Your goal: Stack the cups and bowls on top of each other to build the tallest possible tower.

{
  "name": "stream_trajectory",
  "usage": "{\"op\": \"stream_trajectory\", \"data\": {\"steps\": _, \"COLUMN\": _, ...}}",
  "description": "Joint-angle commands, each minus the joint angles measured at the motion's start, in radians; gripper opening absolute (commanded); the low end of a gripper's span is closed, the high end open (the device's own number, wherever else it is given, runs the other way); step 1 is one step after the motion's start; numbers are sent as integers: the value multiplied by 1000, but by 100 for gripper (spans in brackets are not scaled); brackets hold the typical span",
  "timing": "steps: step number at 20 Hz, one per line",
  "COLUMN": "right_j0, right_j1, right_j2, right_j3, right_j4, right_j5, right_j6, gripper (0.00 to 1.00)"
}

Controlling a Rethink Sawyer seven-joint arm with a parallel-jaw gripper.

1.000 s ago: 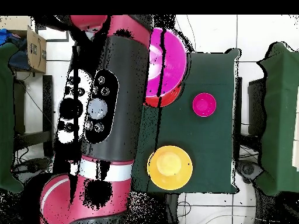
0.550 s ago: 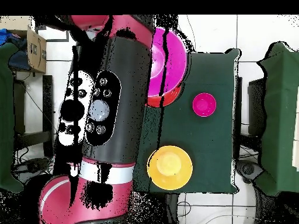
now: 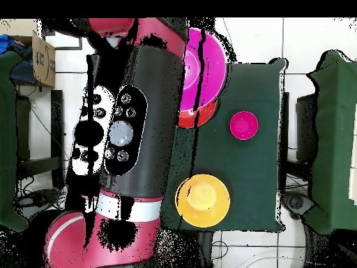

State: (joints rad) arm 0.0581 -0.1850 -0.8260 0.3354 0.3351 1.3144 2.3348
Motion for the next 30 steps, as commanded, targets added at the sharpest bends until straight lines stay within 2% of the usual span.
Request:
{"op": "stream_trajectory", "data": {"steps": 1, "right_j0": 20, "right_j1": -43, "right_j2": 140, "right_j3": 145, "right_j4": -100, "right_j5": -44, "right_j6": -337, "gripper": 0}}
{"op": "stream_trajectory", "data": {"steps": 13, "right_j0": 28, "right_j1": -88, "right_j2": 199, "right_j3": 223, "right_j4": -149, "right_j5": -86, "right_j6": -344, "gripper": 0}}
{"op": "stream_trajectory", "data": {"steps": 30, "right_j0": 33, "right_j1": -112, "right_j2": 257, "right_j3": 265, "right_j4": -190, "right_j5": -95, "right_j6": -349, "gripper": 0}}
